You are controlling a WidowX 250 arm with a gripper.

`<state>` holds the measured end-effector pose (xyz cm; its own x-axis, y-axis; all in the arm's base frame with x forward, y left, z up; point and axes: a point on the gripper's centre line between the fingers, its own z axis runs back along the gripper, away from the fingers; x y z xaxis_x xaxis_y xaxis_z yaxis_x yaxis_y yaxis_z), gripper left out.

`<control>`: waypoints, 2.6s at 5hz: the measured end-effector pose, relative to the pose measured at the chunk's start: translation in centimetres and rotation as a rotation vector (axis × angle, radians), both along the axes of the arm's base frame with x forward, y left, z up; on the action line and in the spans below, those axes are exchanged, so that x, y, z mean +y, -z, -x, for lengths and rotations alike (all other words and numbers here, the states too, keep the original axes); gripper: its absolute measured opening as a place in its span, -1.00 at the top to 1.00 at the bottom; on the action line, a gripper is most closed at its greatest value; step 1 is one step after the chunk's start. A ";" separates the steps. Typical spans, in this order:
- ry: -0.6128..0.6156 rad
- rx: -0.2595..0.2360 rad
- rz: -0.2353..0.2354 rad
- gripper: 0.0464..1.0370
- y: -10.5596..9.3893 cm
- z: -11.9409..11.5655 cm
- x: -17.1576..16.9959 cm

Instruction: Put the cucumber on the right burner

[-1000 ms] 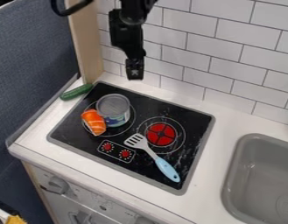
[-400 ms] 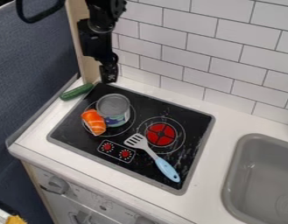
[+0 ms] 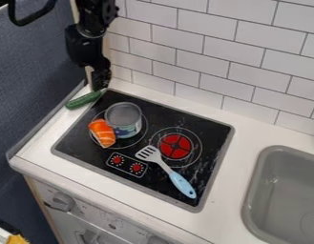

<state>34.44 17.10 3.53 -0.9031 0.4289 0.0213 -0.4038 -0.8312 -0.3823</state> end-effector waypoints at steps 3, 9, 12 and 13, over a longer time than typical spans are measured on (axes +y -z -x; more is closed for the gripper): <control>-0.114 0.111 0.083 -0.93 4.8 0.4 4.8; 0.098 0.193 0.255 -0.28 9.9 -0.9 4.9; 0.123 0.183 0.198 0.41 9.5 -0.7 4.7; 0.144 0.186 0.150 0.41 7.1 -1.0 3.8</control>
